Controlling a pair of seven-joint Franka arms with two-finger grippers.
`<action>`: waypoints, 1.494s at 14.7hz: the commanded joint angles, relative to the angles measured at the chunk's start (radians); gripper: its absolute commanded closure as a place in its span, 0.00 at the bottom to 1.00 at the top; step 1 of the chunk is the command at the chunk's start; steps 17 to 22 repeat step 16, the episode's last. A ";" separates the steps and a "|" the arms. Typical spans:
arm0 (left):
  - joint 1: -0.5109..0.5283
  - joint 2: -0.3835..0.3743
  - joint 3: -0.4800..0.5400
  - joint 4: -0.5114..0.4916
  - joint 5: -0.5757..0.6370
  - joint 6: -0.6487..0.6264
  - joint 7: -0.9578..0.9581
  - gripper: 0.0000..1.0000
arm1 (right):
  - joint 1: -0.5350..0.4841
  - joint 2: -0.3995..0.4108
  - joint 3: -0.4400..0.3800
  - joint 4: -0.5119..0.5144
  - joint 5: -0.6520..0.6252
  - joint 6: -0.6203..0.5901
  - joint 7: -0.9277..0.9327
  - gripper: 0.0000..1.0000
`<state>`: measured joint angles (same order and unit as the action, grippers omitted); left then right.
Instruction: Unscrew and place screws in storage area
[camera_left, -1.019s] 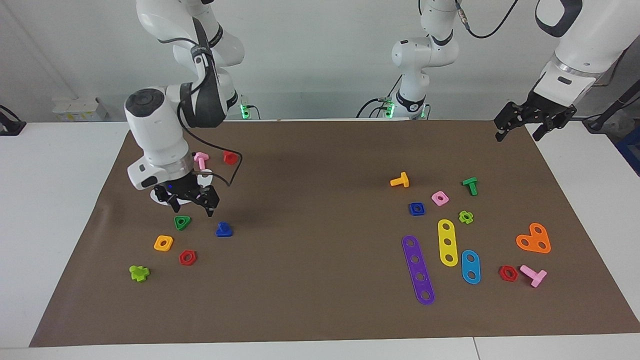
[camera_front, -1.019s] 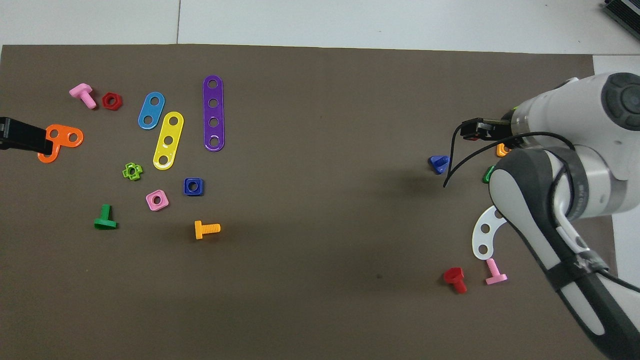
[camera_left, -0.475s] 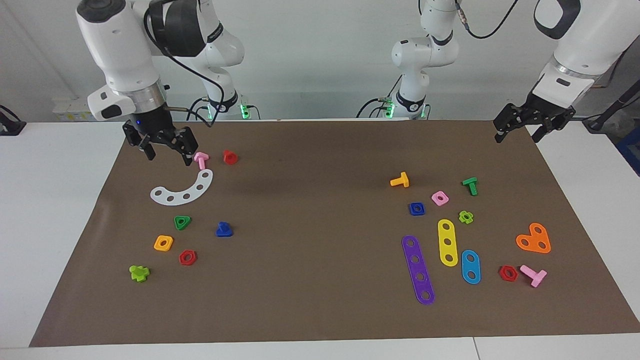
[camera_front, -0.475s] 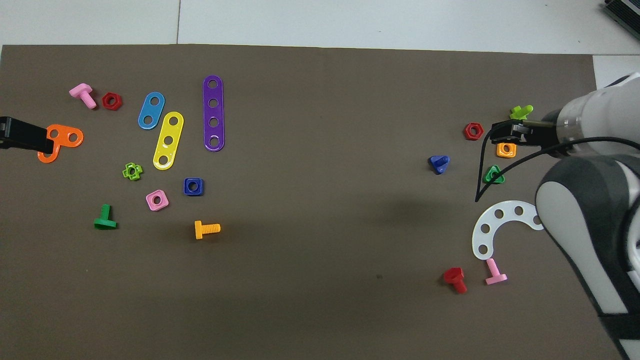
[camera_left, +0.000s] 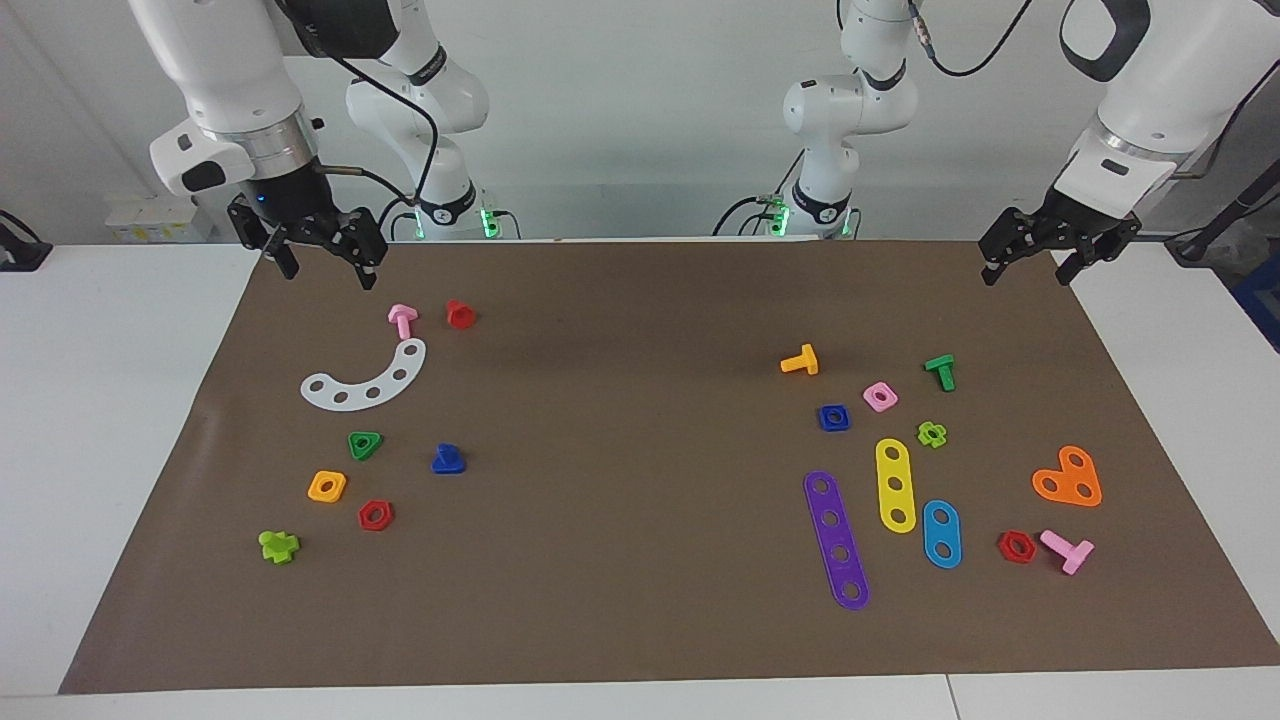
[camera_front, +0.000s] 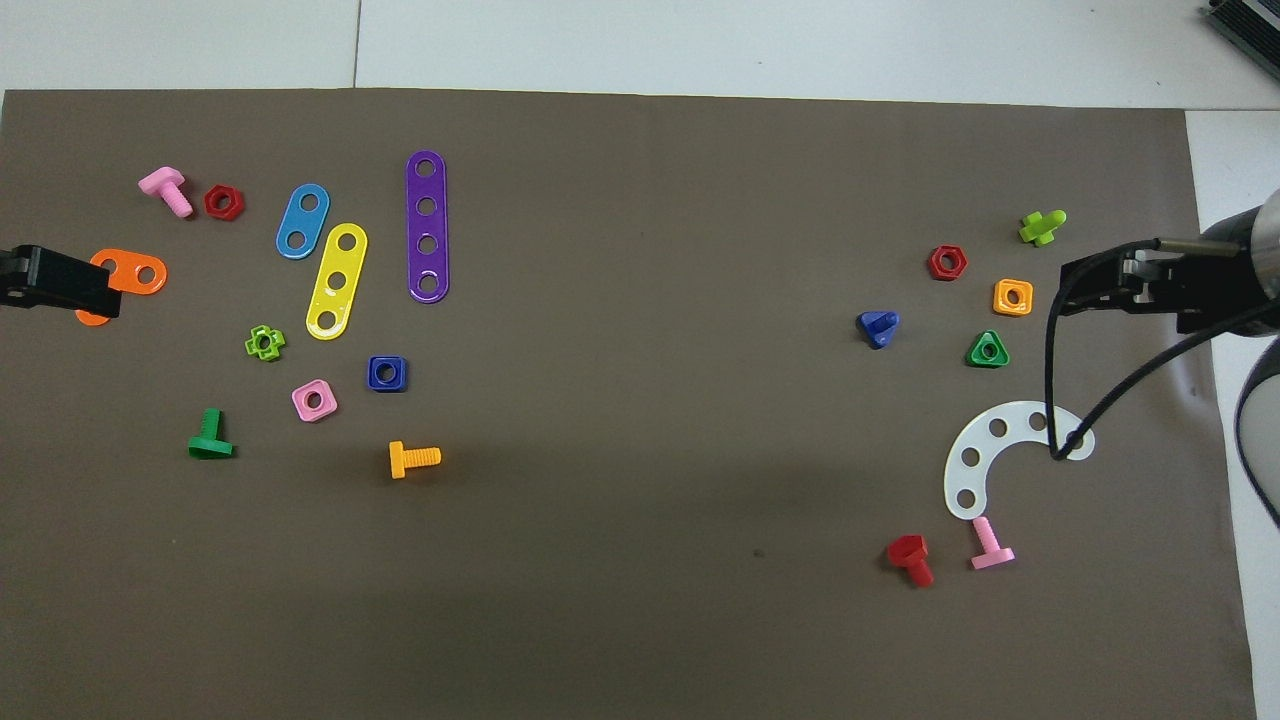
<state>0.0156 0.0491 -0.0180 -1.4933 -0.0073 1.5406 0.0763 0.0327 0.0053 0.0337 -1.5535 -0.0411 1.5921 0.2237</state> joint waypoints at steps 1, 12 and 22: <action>-0.014 -0.034 0.009 -0.045 0.015 0.041 0.010 0.00 | -0.013 0.010 0.003 0.020 0.023 -0.021 -0.044 0.00; -0.014 -0.034 0.004 -0.044 0.015 0.046 0.008 0.00 | -0.007 -0.019 0.005 -0.037 0.024 -0.009 -0.069 0.00; -0.014 -0.034 0.004 -0.045 0.015 0.050 0.008 0.00 | -0.008 -0.025 0.005 -0.049 0.024 -0.009 -0.067 0.00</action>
